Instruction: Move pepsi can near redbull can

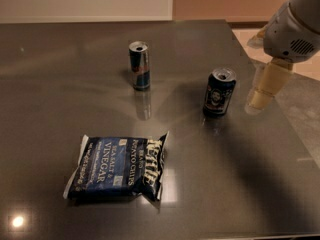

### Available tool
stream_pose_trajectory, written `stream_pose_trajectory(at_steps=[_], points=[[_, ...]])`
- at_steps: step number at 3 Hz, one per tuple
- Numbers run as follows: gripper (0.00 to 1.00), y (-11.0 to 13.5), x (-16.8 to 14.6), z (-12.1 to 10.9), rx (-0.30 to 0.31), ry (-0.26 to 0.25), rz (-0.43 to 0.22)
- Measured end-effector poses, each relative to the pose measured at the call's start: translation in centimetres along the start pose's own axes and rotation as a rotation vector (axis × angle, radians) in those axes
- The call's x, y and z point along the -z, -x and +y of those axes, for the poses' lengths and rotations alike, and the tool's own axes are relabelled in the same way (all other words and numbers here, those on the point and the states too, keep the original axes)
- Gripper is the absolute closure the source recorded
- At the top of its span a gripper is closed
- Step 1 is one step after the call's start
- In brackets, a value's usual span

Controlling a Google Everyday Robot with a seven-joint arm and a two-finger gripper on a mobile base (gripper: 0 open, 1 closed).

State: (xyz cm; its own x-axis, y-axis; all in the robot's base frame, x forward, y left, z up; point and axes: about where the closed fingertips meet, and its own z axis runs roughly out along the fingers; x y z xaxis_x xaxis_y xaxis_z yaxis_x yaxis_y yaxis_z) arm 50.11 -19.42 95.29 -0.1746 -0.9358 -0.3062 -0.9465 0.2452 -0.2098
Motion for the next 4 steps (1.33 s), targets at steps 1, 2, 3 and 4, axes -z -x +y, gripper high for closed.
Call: stream_pose_trajectory(at_steps=[1,2,3,4], points=[[0.00,0.7,-2.0,-1.5,-0.006,0.029,-0.035],[0.00,1.3,-3.8,-2.5,-0.008,0.059,-0.066],[0.00,1.7,-5.1,-3.0,-0.013,0.090,-0.092],[0.01,2.0,-6.1,-2.8,-0.012,0.117,-0.107]])
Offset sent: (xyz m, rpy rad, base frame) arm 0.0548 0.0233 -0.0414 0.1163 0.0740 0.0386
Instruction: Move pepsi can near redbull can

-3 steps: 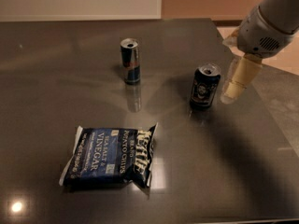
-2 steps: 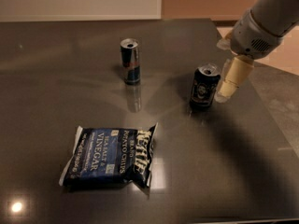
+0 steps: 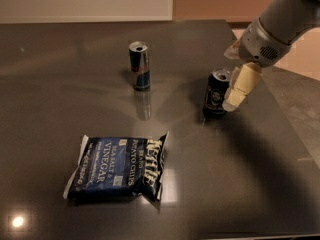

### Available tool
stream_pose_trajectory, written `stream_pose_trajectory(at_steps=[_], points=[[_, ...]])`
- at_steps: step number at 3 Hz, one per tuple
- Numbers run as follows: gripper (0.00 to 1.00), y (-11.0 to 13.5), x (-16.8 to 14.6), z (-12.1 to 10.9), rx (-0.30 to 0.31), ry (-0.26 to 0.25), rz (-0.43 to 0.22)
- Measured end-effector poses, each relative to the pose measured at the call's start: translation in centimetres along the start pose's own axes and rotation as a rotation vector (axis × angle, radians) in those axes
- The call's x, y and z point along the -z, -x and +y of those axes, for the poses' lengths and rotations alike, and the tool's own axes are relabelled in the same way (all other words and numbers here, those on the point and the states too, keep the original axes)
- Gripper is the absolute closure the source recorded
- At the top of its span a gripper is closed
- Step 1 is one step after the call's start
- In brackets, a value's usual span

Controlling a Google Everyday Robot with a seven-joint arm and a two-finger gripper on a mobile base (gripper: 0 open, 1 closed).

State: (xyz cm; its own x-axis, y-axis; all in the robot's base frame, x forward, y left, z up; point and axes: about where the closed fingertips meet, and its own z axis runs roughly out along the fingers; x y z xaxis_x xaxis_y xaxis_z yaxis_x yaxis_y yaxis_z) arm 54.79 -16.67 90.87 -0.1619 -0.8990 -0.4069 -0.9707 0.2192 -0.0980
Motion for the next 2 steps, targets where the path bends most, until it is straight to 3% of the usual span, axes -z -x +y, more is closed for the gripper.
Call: stream_pose_trajectory(at_steps=[2], points=[[0.42,0.37,-0.78,0.18,-0.001,0.036,-0.014]])
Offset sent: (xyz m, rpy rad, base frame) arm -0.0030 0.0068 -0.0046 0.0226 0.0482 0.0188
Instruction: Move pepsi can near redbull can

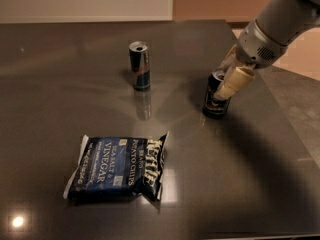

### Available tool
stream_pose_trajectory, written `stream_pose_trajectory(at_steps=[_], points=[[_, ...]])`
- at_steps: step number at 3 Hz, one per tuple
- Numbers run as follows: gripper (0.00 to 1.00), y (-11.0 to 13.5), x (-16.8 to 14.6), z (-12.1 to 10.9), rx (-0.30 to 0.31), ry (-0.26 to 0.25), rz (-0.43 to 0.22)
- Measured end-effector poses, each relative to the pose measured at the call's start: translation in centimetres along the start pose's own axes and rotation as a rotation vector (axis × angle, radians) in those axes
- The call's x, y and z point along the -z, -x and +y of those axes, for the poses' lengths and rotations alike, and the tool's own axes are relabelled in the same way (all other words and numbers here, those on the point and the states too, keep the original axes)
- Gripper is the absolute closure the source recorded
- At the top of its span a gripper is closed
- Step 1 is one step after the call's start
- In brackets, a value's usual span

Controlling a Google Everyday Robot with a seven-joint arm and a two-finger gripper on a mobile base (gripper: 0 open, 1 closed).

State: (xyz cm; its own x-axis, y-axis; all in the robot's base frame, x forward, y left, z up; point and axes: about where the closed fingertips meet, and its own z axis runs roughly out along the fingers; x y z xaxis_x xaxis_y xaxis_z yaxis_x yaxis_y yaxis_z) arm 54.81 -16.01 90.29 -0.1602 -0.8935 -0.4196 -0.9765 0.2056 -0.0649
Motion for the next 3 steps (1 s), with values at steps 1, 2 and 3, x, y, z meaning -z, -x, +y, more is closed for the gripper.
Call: stream_pose_trajectory(at_steps=[1,2,3], points=[[0.65,0.6,-0.2,-0.1,0.000,0.016,0.004],[0.89,3.3,-0.4,-0.7,0.028,0.035,-0.017],[1.00,6.8,-1.0,-1.2,0.073,0.053,-0.036]])
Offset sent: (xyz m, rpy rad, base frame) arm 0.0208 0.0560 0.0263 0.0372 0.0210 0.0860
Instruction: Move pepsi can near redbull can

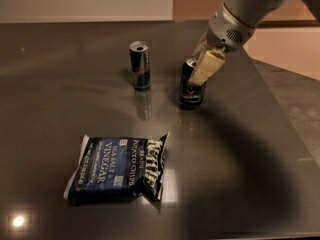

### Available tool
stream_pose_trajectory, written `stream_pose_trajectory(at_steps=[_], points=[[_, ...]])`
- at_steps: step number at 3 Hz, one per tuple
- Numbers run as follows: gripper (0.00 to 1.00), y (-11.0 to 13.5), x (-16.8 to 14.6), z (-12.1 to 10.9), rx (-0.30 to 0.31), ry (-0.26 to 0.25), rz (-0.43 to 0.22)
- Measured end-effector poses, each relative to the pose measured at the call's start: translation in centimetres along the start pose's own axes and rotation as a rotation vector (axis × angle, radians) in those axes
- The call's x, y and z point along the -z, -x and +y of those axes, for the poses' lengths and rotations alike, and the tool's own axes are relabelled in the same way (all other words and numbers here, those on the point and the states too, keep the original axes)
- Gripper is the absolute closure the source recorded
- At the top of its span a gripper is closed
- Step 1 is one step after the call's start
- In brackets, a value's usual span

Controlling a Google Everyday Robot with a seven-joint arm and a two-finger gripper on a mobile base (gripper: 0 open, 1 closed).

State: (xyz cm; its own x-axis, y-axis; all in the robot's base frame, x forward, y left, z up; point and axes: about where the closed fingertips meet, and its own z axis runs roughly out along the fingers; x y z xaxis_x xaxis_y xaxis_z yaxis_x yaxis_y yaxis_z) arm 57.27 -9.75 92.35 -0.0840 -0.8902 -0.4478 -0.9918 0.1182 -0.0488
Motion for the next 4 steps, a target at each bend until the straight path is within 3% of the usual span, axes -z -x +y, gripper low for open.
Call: stream_pose_trajectory(at_steps=[2,3,4], points=[[1.00,4.5,-2.1,-2.0,0.073,-0.009,-0.003],[1.00,5.4,-3.2,-3.3,0.086,-0.012,-0.006],[0.82,5.6,-4.2,-4.3,0.092,-0.013,0.005]])
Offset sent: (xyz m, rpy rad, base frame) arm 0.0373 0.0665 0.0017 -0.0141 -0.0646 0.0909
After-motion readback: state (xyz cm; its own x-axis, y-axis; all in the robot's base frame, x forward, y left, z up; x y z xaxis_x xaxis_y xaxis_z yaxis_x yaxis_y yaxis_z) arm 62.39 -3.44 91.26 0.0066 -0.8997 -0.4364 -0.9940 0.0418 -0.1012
